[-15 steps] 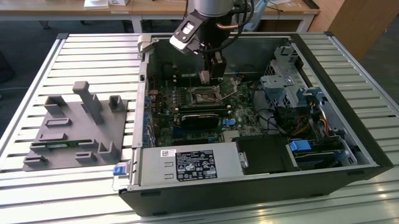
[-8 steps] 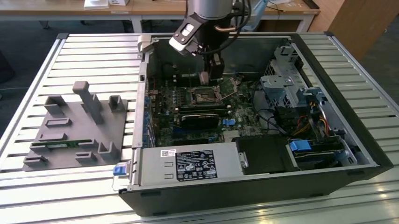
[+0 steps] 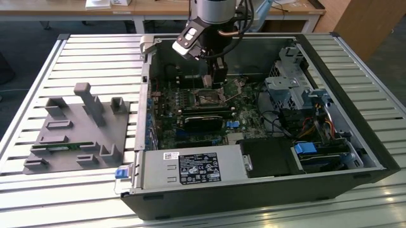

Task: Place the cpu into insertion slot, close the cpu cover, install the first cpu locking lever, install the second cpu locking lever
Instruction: 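Place the cpu into insertion slot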

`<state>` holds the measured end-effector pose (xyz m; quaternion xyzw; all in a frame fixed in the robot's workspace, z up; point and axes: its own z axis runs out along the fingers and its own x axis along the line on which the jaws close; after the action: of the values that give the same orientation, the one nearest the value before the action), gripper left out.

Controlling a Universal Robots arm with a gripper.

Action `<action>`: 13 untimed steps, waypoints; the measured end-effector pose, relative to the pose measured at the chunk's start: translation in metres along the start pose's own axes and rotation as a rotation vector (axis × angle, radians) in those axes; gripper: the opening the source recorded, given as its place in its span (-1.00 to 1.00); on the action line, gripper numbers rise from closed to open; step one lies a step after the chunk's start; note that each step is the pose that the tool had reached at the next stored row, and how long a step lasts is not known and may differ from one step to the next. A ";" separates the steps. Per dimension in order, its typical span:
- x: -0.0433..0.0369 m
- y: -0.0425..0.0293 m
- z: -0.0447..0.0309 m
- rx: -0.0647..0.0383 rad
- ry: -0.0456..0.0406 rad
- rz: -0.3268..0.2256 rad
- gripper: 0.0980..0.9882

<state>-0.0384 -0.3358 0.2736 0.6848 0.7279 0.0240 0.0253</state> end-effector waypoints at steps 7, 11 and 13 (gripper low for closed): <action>0.0000 -0.0001 0.0011 0.000 0.0002 0.000 0.00; 0.0000 -0.0001 0.0017 0.000 0.0003 0.000 0.00; 0.0000 -0.0001 0.0021 0.000 0.0002 0.000 0.00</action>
<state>-0.0383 -0.3358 0.2716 0.6848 0.7279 0.0242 0.0253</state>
